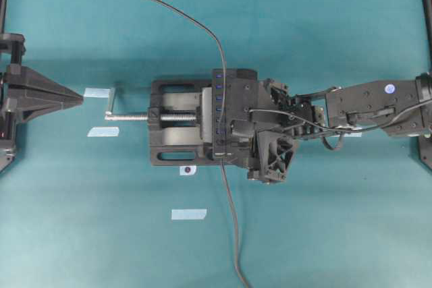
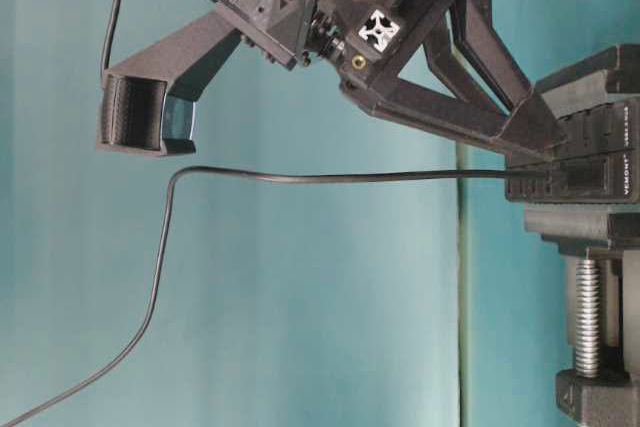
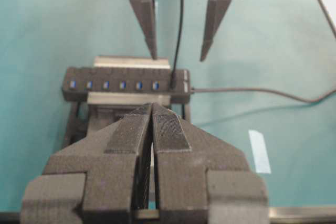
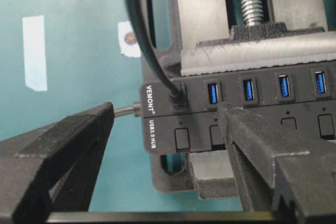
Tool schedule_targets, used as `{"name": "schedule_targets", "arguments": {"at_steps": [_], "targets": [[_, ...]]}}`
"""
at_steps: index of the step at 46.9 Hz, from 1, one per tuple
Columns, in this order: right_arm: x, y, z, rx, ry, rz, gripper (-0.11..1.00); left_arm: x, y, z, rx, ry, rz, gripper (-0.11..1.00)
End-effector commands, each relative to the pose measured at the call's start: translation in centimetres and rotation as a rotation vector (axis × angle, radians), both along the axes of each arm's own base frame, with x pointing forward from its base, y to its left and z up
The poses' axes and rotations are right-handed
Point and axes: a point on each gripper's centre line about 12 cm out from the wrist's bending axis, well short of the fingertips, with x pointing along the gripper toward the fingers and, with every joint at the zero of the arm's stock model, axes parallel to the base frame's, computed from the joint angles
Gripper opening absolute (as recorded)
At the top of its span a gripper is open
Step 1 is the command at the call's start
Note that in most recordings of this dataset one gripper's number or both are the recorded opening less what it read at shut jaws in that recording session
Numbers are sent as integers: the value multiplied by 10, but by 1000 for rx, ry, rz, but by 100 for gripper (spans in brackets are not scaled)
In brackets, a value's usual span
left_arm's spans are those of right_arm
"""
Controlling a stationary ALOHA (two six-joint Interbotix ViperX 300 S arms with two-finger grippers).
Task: Insert the USB into the front port of the fixed hub.
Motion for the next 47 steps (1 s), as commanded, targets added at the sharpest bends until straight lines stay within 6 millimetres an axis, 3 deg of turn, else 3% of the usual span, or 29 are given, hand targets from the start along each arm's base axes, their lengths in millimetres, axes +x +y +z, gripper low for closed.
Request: {"name": "schedule_targets", "arguments": {"at_steps": [1, 47], "targets": [[1, 1, 15, 7, -43, -1, 82, 2, 0, 8, -1, -25, 2, 0], [-3, 2, 17, 7, -46, 0, 82, 2, 0, 7, -1, -20, 2, 0]]}}
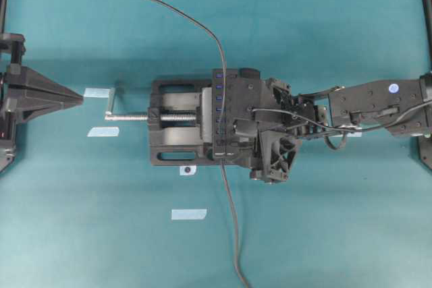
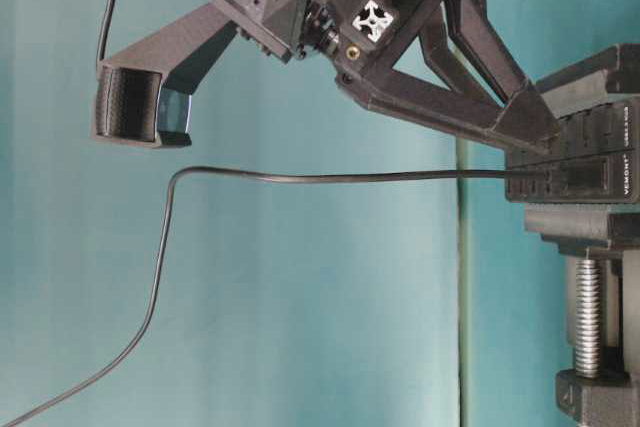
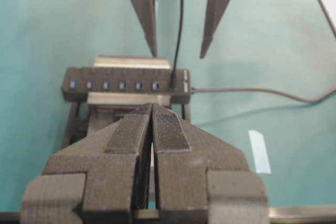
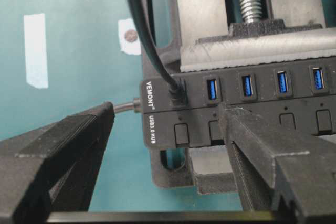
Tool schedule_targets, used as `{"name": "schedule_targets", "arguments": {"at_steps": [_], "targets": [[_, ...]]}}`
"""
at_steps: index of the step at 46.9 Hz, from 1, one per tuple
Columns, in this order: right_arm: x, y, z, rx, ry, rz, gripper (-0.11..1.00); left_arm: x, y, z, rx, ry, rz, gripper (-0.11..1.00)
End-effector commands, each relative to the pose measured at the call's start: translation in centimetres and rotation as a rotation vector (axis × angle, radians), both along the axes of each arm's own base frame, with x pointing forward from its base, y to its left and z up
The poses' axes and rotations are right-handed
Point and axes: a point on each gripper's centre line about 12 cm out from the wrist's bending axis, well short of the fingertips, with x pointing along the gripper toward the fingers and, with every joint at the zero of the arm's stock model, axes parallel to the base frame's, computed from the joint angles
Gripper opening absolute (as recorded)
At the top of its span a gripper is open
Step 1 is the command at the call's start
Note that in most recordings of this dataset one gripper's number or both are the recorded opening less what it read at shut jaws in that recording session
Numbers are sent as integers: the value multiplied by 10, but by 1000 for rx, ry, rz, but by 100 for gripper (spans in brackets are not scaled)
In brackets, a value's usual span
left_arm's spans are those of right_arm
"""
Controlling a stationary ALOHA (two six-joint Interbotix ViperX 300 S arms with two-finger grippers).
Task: Insert the USB into the front port of the fixed hub.
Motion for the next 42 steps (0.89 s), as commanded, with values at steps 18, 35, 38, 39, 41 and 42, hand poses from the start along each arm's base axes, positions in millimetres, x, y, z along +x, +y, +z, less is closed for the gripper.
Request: {"name": "schedule_targets", "arguments": {"at_steps": [18, 35, 38, 39, 41, 42], "targets": [[1, 1, 15, 7, -43, -1, 82, 2, 0, 8, -3, -25, 2, 0], [-1, 1, 12, 7, -35, -1, 82, 2, 0, 6, -1, -17, 0, 0], [-2, 1, 11, 7, -33, -2, 82, 2, 0, 5, 0, -14, -1, 0], [-2, 1, 11, 6, -33, -1, 82, 2, 0, 5, 0, -14, -1, 0], [-3, 2, 9, 6, -30, 0, 82, 2, -1, 5, 0, -12, -3, 0], [-3, 1, 9, 6, -32, -1, 82, 2, -1, 5, 0, -12, -3, 0]]}}
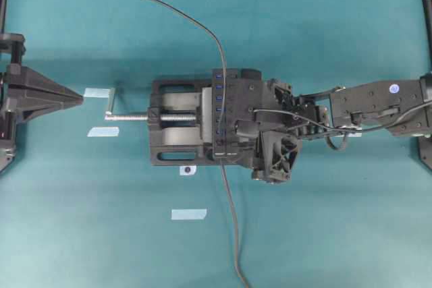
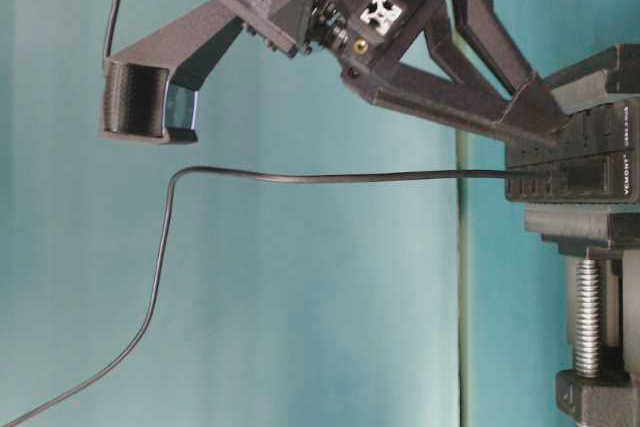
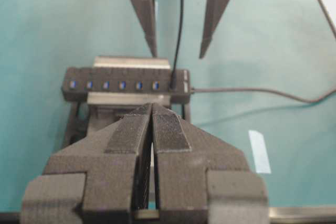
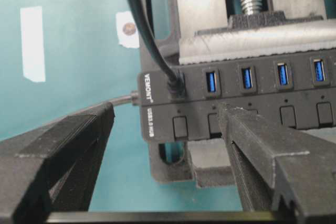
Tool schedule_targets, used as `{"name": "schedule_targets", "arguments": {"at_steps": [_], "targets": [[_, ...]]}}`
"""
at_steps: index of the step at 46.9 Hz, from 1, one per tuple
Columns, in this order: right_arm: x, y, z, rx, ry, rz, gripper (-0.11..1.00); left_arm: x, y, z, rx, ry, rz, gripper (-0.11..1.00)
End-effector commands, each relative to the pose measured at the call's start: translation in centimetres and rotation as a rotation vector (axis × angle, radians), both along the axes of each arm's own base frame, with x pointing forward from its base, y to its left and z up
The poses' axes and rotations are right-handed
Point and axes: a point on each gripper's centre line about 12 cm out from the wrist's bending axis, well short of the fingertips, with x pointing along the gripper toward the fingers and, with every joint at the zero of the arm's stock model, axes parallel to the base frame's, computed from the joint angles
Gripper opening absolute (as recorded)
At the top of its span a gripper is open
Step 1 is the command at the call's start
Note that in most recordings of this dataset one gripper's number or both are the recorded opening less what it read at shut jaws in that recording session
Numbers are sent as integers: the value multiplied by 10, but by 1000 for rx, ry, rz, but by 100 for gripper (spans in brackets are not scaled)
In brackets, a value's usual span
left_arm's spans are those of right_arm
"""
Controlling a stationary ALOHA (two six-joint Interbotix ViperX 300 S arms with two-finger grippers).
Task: Insert the USB into the front port of the fixed hub.
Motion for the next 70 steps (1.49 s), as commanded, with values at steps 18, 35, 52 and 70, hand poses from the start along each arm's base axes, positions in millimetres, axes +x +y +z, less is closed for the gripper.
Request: {"name": "schedule_targets", "arguments": {"at_steps": [18, 35, 52, 70], "targets": [[0, 1, 12, 6, -41, 0, 82, 2, -1, 6, 2, -14, -8, 0], [1, 1, 13, 5, -53, 1, 82, 2, -1, 7, 2, -14, -8, 0], [2, 1, 12, 6, -53, -2, 82, 2, -1, 7, 0, -14, -7, 0], [1, -1, 11, 6, -49, -5, 82, 2, -1, 7, 2, -15, -8, 0]]}}
